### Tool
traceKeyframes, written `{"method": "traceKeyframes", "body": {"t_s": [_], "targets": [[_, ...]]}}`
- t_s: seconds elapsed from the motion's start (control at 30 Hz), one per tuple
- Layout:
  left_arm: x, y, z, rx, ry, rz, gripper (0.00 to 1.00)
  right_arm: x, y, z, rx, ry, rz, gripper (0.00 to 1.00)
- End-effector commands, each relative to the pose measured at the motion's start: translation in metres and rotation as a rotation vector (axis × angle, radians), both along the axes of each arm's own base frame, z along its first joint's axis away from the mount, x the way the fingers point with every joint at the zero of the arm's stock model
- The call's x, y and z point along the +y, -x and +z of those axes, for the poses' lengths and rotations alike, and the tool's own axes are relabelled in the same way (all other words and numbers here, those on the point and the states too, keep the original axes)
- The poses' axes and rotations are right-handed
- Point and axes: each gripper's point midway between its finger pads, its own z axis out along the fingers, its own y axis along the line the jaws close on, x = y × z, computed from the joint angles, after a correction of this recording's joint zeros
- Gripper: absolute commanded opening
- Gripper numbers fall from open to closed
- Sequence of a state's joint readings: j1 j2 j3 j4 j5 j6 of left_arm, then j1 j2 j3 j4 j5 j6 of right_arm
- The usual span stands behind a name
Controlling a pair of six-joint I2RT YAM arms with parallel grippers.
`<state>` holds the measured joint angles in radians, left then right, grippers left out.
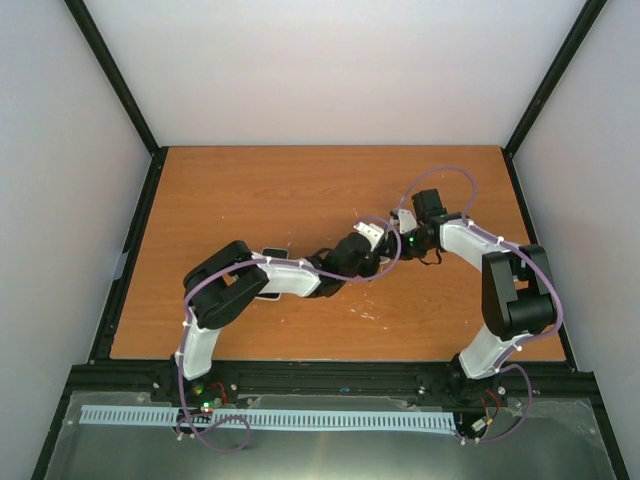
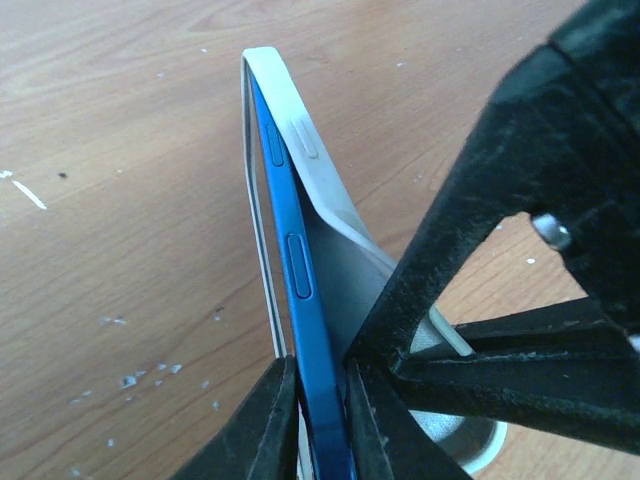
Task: Take the phone out of the phone case
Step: Remove the phone case from the phone.
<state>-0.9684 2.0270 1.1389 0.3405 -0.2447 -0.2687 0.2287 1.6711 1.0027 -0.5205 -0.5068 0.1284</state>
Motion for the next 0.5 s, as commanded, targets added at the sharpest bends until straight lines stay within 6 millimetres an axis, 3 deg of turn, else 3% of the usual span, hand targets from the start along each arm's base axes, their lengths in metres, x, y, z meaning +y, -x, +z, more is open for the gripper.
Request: {"method": "traceKeyframes", "body": {"t_s": [0.0,0.23,0.47], "targets": [[0.045,-0.039,-0.028,0.109,-0.003,0.072,0.13,0.018,0.063,0.011,0.176,-0.106,0.155,0.03],[0.064,-0.051,-0.040,0.141,-0.037,0.183,0.05,0.016,0.065,0.014,0.157,-0.092,0.184,0.03],[0.093,-0.043,-0.039,0.148,-0.033,0.246,0.00,-0.024,0.050,0.005,0.175,0.009,0.088,0.03]]}}
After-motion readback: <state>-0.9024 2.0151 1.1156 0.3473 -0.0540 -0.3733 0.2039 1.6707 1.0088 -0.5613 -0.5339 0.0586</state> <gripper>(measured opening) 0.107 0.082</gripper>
